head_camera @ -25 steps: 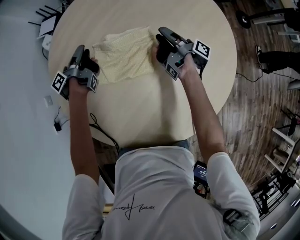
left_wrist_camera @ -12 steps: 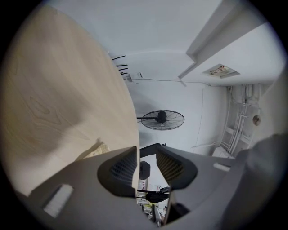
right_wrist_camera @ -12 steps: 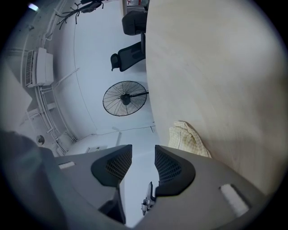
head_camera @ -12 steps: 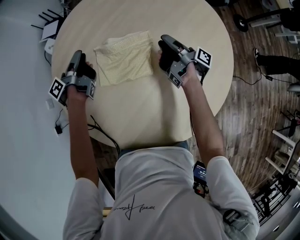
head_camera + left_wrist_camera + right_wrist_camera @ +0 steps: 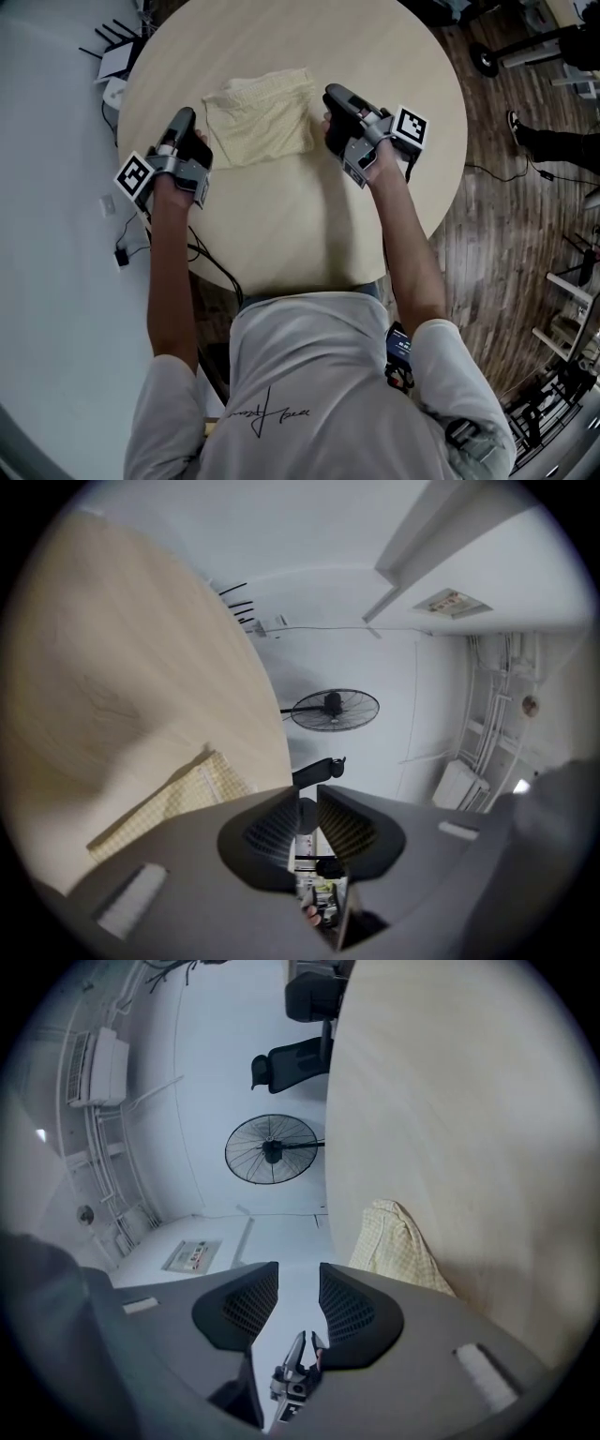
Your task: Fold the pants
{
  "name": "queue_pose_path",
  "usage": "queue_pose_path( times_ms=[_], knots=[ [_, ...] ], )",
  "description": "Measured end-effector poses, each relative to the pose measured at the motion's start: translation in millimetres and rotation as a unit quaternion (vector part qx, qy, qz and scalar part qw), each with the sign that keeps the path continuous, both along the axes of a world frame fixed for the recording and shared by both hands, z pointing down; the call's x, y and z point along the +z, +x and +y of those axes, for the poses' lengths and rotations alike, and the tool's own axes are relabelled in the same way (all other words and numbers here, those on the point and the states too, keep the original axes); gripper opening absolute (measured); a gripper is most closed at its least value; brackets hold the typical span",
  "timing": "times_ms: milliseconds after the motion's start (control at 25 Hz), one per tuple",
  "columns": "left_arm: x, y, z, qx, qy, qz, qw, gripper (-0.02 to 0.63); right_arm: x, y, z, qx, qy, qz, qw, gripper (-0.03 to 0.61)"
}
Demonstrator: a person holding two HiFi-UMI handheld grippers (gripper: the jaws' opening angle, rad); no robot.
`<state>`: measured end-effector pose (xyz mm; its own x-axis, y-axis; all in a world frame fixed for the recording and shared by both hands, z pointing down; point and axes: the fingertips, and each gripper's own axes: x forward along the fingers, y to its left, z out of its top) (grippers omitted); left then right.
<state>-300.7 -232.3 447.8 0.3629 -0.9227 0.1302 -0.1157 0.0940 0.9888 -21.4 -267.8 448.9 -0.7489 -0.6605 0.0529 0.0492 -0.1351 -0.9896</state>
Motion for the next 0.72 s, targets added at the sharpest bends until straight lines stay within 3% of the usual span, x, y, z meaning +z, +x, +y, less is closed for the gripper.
queue_pose_path(
  times_ms=[120,560,720],
  knots=[
    [-15,5,2,0.020,0.014,-0.043,0.9988,0.110,-10,-1,3,-0.011,0.024,0.031,0.999,0.116],
    [-41,10,-1,0.036,0.042,-0.042,0.9976,0.086,-31,1,6,-0.028,0.061,0.097,0.993,0.057],
    [-52,14,21,0.049,0.057,-0.063,0.9952,0.066,-41,-2,29,-0.049,0.085,0.126,0.987,0.035]
  ],
)
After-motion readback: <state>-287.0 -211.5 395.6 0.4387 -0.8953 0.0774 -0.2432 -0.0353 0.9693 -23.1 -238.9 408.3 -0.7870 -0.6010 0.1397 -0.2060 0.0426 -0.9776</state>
